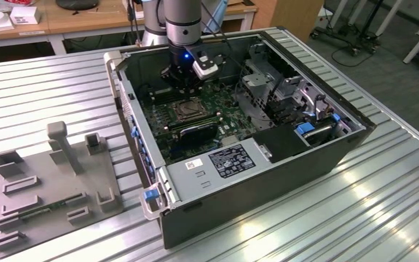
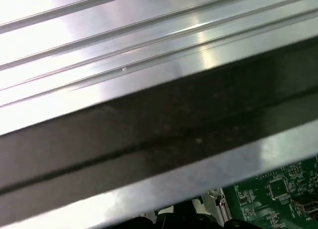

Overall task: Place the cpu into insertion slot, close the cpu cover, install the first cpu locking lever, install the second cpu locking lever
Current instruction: 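Install the first cpu locking lever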

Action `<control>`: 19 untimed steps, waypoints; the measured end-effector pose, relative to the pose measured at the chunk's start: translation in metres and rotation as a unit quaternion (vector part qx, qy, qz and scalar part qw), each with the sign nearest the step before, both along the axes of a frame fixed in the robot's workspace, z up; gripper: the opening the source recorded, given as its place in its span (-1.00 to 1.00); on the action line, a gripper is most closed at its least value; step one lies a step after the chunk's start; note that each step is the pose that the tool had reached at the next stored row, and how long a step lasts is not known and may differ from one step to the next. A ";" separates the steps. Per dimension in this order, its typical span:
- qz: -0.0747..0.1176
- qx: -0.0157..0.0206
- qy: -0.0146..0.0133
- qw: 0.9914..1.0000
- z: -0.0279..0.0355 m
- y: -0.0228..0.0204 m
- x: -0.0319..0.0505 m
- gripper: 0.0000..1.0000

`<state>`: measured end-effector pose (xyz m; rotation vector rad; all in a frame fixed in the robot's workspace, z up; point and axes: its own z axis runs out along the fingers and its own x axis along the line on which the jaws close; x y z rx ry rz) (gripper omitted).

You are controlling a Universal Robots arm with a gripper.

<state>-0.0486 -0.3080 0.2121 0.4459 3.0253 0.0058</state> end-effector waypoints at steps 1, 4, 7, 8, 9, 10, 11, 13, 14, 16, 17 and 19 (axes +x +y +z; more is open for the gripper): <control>0.010 0.000 0.000 1.000 -0.0002 0.0000 0.0000 -0.80; 0.037 0.000 0.000 0.999 -0.0006 0.0000 0.0000 -0.80; 0.063 0.000 0.000 0.998 -0.0011 0.0000 0.0000 -0.80; 0.073 -0.001 0.000 0.997 -0.0011 0.0000 0.0000 -0.80; 0.081 -0.001 0.000 0.997 -0.0011 0.0000 0.0000 -0.80; 0.087 -0.002 0.001 0.996 -0.0012 0.0000 0.0000 -0.80; 0.093 -0.004 0.001 0.996 -0.0012 0.0000 0.0000 -0.80; 0.102 -0.008 0.002 0.995 -0.0012 -0.0001 0.0000 -0.80; 0.105 -0.008 0.003 0.994 -0.0012 -0.0003 0.0000 -0.80; 0.108 -0.009 0.003 0.994 -0.0012 -0.0009 0.0000 -0.80; 0.108 -0.009 0.003 0.994 -0.0012 -0.0010 0.0000 -0.80; 0.108 -0.009 0.003 0.994 -0.0012 -0.0011 0.0000 -0.80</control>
